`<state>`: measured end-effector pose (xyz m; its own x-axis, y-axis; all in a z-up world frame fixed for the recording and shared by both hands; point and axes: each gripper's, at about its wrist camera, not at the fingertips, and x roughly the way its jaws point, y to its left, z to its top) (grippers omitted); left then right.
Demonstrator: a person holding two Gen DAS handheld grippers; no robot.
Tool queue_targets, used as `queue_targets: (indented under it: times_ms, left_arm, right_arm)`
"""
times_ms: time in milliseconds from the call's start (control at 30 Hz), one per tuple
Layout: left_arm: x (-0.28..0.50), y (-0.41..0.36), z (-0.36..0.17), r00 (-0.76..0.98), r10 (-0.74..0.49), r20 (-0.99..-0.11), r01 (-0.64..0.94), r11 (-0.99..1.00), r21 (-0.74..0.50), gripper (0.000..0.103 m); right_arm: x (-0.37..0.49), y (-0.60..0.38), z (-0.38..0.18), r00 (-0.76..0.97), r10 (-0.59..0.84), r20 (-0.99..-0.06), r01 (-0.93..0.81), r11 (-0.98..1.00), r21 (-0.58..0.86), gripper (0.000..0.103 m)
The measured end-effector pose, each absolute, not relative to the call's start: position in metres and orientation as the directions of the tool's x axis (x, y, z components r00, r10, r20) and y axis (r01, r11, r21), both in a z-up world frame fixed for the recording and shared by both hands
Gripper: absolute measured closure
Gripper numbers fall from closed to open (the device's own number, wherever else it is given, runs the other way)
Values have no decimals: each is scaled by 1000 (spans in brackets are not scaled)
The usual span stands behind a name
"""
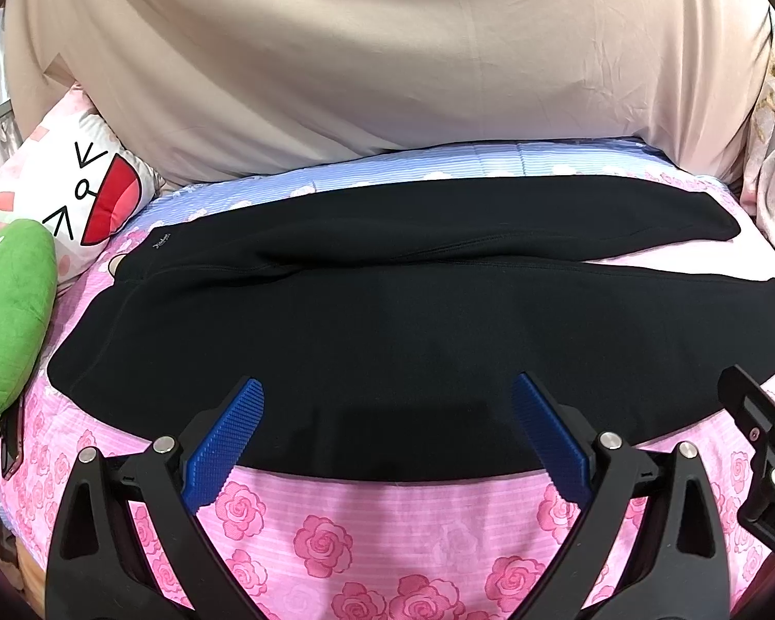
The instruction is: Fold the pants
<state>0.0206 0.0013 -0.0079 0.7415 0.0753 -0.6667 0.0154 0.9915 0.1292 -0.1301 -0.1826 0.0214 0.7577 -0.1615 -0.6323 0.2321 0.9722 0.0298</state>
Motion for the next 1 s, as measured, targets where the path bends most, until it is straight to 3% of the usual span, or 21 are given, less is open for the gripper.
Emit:
queue_targets:
  times_ms: [167, 300, 500, 800, 867, 933, 1000]
  left_arm:
    - [24, 4, -7, 741, 78, -667, 9, 992, 125, 8]
    - [35, 12, -7, 743, 102, -662, -13, 990, 138, 8]
    - [66, 37, -10, 729, 130, -672, -65, 990, 121, 7]
    - [142, 124, 2, 715, 292, -635, -229, 956, 182, 7]
    - [166, 154, 8, 706, 311, -636, -253, 950, 183, 7]
    - [188, 184, 14, 684, 362, -634, -300, 931, 207, 6]
    - [210, 216, 20, 668, 387, -636, -339, 918, 203, 5]
  right_arm:
    - [-121, -213, 14, 761, -73, -645, 209, 968, 137, 5]
    - [-96, -273, 19, 766, -139, -628, 261, 959, 107, 5]
    - [4, -385, 27, 726, -177, -664, 290, 955, 62, 6]
    - [140, -475, 0, 624, -187, -758, 339, 940, 47, 6]
    - [155, -483, -13, 596, -174, -784, 348, 936, 57, 15]
    - [163, -486, -21, 578, -141, -804, 332, 940, 74, 39]
    - [164, -483, -24, 576, -165, -801, 339, 939, 51, 46]
